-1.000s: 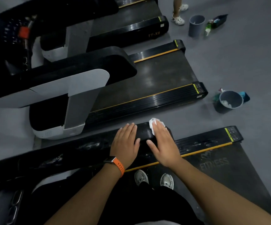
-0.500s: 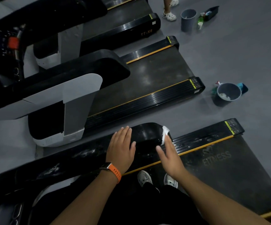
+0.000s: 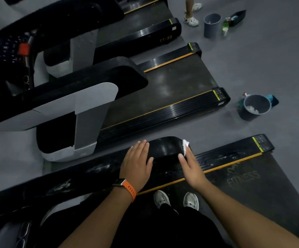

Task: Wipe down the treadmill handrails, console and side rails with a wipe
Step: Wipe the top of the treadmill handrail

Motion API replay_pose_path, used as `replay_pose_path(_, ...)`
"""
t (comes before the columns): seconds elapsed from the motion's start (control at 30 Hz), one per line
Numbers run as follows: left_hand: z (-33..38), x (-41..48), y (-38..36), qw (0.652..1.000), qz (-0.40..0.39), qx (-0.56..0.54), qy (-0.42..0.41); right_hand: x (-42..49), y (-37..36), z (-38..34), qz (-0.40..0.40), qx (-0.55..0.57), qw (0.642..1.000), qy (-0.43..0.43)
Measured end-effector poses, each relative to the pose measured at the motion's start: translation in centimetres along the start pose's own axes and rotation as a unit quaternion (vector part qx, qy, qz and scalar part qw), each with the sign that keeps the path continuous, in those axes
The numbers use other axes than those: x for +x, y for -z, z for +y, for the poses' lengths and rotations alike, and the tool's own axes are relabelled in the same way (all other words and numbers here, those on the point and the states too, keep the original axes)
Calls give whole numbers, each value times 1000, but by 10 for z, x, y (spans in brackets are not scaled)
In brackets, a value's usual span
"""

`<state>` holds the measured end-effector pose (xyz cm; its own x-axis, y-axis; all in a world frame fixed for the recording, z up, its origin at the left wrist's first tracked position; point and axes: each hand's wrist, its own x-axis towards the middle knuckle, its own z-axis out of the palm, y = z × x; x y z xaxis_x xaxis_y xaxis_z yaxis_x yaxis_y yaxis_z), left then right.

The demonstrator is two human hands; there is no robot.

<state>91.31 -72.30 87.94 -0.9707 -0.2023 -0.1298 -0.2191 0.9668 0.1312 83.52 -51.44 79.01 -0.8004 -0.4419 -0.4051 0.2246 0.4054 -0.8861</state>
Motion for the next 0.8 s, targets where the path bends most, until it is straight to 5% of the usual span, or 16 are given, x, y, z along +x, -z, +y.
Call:
replay_pose_path(0.17, -11, -8, 3, 1000, 5, 4, 14, -4, -6, -45, -17, -130, 980, 150)
replay_pose_path(0.33, -27, -19, 6, 1000, 13, 1, 21, -24, -19, -52, -18, -410, 876, 253)
replay_pose_path(0.43, -38, -25, 8, 999, 13, 1, 34, -25, -18, -55, -36, -452, 852, 263)
replay_pose_path(0.63, -68, -40, 10, 999, 23, -12, 37, -6, -51, -93, -27, -465, 863, 196)
replay_pose_path(0.8, -92, -47, 15, 999, 21, -20, 21, -7, -70, -99, -61, -534, 803, 258)
